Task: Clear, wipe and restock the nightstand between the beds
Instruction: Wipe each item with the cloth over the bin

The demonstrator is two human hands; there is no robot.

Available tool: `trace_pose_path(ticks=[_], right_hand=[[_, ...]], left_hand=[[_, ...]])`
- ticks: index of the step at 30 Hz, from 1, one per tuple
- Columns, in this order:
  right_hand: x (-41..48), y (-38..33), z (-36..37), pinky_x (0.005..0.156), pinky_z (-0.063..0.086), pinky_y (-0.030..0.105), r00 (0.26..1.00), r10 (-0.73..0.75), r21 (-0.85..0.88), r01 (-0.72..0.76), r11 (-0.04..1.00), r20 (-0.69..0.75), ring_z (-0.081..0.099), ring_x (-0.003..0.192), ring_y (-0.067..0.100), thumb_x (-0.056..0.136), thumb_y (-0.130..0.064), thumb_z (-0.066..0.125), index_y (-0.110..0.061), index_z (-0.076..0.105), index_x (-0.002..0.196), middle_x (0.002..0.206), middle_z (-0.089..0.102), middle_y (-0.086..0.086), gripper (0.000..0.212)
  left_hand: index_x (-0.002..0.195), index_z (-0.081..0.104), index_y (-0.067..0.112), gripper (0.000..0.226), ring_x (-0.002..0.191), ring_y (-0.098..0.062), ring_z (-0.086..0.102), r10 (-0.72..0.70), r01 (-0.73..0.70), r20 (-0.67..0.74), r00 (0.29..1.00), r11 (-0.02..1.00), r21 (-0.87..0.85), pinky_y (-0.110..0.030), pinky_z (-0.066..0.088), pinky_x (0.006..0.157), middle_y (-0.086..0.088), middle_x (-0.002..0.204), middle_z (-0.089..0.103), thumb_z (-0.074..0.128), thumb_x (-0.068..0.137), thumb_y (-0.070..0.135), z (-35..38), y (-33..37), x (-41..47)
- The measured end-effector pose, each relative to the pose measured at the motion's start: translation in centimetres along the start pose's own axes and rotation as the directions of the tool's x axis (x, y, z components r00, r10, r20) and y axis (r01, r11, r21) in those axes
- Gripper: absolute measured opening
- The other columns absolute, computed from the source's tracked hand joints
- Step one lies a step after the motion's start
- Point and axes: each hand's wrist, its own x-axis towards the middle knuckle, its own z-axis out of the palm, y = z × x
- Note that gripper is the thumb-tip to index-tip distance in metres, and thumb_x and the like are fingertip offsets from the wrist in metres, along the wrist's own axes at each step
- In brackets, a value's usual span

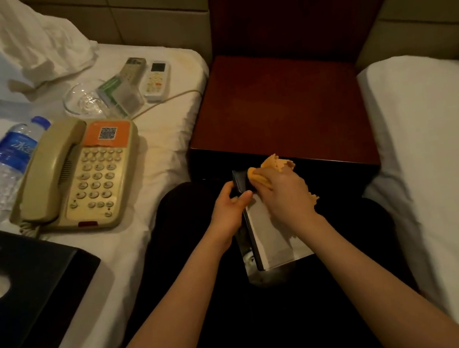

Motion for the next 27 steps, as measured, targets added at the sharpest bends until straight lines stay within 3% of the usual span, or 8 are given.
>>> trace_pose_path(ticks=[3,7,9,13,17,19,23,27], right_hand=[[0.7,0.0,-0.2,0.079,0.043,0.032,0.997,0.052,0.045,-0.049,0.998,-0.061,0.055,0.105,0.03,0.097,-0.038,0.045,-0.023,0.056,0.129,0.124,0.055,0.012,0.037],[-0.3,-1.3,0.9,0.084,0.045,0.034,0.993,-0.106,0.024,0.104,0.994,0.055,0.055,0.107,0.029,0.098,-0.033,0.043,-0.025,0.053,0.133,0.126,0.054,0.012,0.036],[0.2,-1.1,0.6,0.083,0.045,0.034,0.997,-0.077,0.026,0.077,0.997,0.019,0.055,0.107,0.029,0.098,-0.033,0.044,-0.025,0.054,0.132,0.125,0.054,0.012,0.036],[0.7,-0.6,0.2,0.081,0.044,0.034,0.999,-0.007,0.008,0.008,1.0,-0.049,0.056,0.104,0.029,0.097,-0.032,0.047,-0.024,0.054,0.131,0.124,0.055,0.013,0.036],[-0.4,-0.1,0.8,0.08,0.043,0.032,0.995,-0.098,-0.011,0.098,0.995,0.005,0.056,0.104,0.031,0.096,-0.031,0.048,-0.024,0.054,0.132,0.123,0.055,0.013,0.037],[0.4,1.1,0.6,0.079,0.044,0.034,0.996,0.014,-0.004,-0.014,1.0,-0.09,0.057,0.101,0.032,0.097,-0.033,0.047,-0.023,0.057,0.128,0.12,0.057,0.014,0.035],[1.3,3.1,0.3,0.074,0.04,0.031,0.957,0.23,0.061,-0.223,0.973,-0.176,0.057,0.101,0.031,0.097,-0.031,0.047,-0.019,0.059,0.124,0.119,0.059,0.014,0.032],[0.6,1.2,1.5,0.081,0.046,0.036,0.992,0.09,0.048,-0.086,0.995,-0.09,0.057,0.102,0.032,0.098,-0.034,0.045,-0.022,0.056,0.129,0.122,0.057,0.014,0.035]], left_hand=[[0.141,0.035,0.015,0.047,0.097,-0.023,0.064,-0.014,0.013,0.017,1.0,1.0,0.028,-0.033,0.05,0.08,-0.012,0.113,0.065,0.05,0.097,0.022,0.1,0.0,0.3],[0.126,0.046,0.019,0.029,0.108,-0.024,0.06,0.039,-0.04,0.027,0.999,0.998,0.043,-0.031,0.051,0.084,-0.012,0.123,0.06,0.047,0.098,0.012,-0.1,-0.3,0.5],[0.128,0.046,0.015,0.03,0.105,-0.023,0.061,0.038,-0.039,0.027,0.999,0.999,0.02,-0.037,0.051,0.091,-0.01,0.12,0.061,0.048,0.097,0.015,-0.1,-0.2,0.4],[0.127,0.046,0.017,0.029,0.086,-0.011,0.061,0.033,-0.034,-0.002,0.999,0.998,-0.058,-0.023,0.049,0.068,-0.005,0.107,0.063,0.047,0.098,0.016,0.0,0.2,0.1],[0.118,0.048,0.021,0.021,0.1,-0.019,0.062,0.014,-0.016,-0.022,1.0,0.994,-0.112,-0.038,0.05,0.089,-0.007,0.111,0.063,0.047,0.098,0.016,0.0,0.1,0.1],[0.12,0.046,0.02,0.022,0.1,-0.024,0.061,-0.009,0.005,-0.033,0.999,0.994,-0.107,-0.046,0.049,0.089,-0.006,0.107,0.061,0.047,0.098,0.017,0.1,0.2,0.2],[0.128,0.044,0.015,0.03,0.086,-0.018,0.061,0.011,-0.014,-0.047,0.999,0.997,-0.074,-0.042,0.052,0.08,-0.007,0.107,0.06,0.046,0.098,0.015,0.1,0.3,0.2],[0.128,0.045,0.013,0.03,0.091,-0.02,0.062,0.02,-0.022,-0.044,0.999,0.998,-0.06,-0.041,0.052,0.082,-0.005,0.104,0.063,0.047,0.098,0.015,0.2,0.0,0.4]])
